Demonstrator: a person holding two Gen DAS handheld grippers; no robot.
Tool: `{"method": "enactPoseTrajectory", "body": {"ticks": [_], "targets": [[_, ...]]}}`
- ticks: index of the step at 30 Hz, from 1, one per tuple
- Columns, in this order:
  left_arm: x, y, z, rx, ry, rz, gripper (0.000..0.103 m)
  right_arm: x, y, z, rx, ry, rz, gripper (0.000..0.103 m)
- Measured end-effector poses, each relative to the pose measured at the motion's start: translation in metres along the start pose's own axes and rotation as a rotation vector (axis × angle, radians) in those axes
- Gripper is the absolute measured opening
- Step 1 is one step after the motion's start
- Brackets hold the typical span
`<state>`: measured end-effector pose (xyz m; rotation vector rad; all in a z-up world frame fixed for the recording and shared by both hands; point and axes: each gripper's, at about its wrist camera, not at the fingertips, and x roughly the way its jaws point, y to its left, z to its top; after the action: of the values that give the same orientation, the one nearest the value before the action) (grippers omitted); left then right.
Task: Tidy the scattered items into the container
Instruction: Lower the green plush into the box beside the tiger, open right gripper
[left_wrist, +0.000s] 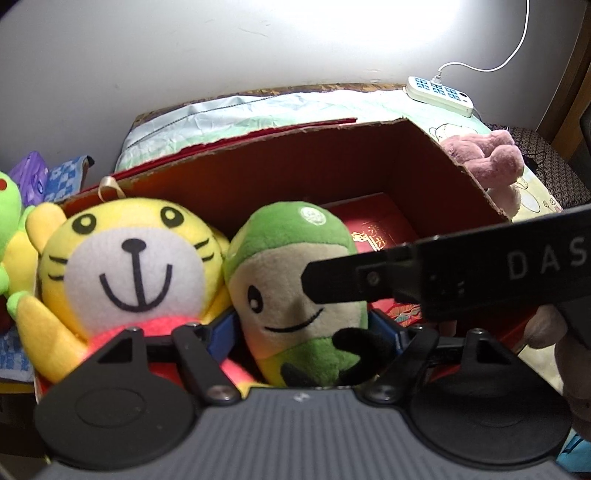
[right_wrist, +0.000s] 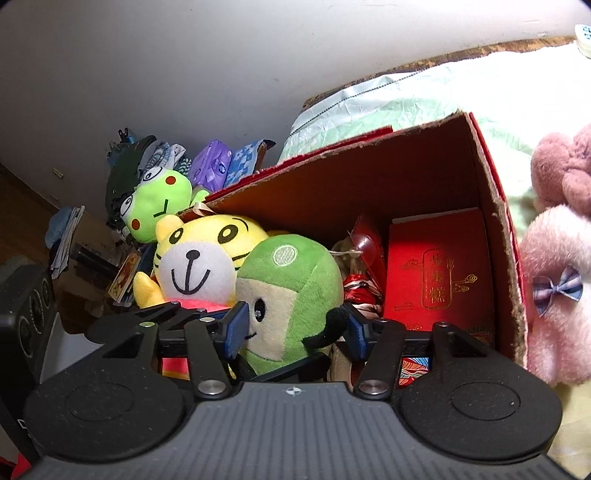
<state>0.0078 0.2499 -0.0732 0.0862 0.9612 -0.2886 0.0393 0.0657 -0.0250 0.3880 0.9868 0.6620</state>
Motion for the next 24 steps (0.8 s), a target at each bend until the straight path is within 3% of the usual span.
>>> {"method": "enactPoseTrajectory", "body": {"ticks": [3, 5, 10, 15, 24], "targets": [[-0.008, -0.002, 0.001, -0.003, -0.013, -0.002, 0.079, -0.007, 0.001, 0.000, -0.005, -0.029, -0.022, 0.055], [-0.017, 0.000, 0.001, -0.015, -0.032, -0.013, 0.079, -0.011, -0.002, 0.001, 0.004, -0.035, -0.027, 0.041], [-0.035, 0.004, 0.000, -0.053, -0.074, -0.035, 0.078, -0.004, -0.003, 0.000, 0.010, 0.005, -0.057, 0.023], [-0.030, 0.001, 0.000, -0.038, -0.065, 0.006, 0.071, 0.008, 0.004, 0.000, -0.014, 0.028, -0.028, 0.021], [-0.019, 0.009, 0.000, -0.073, -0.028, 0.058, 0.071, 0.019, -0.002, 0.001, 0.007, 0.055, 0.001, 0.022]]}}
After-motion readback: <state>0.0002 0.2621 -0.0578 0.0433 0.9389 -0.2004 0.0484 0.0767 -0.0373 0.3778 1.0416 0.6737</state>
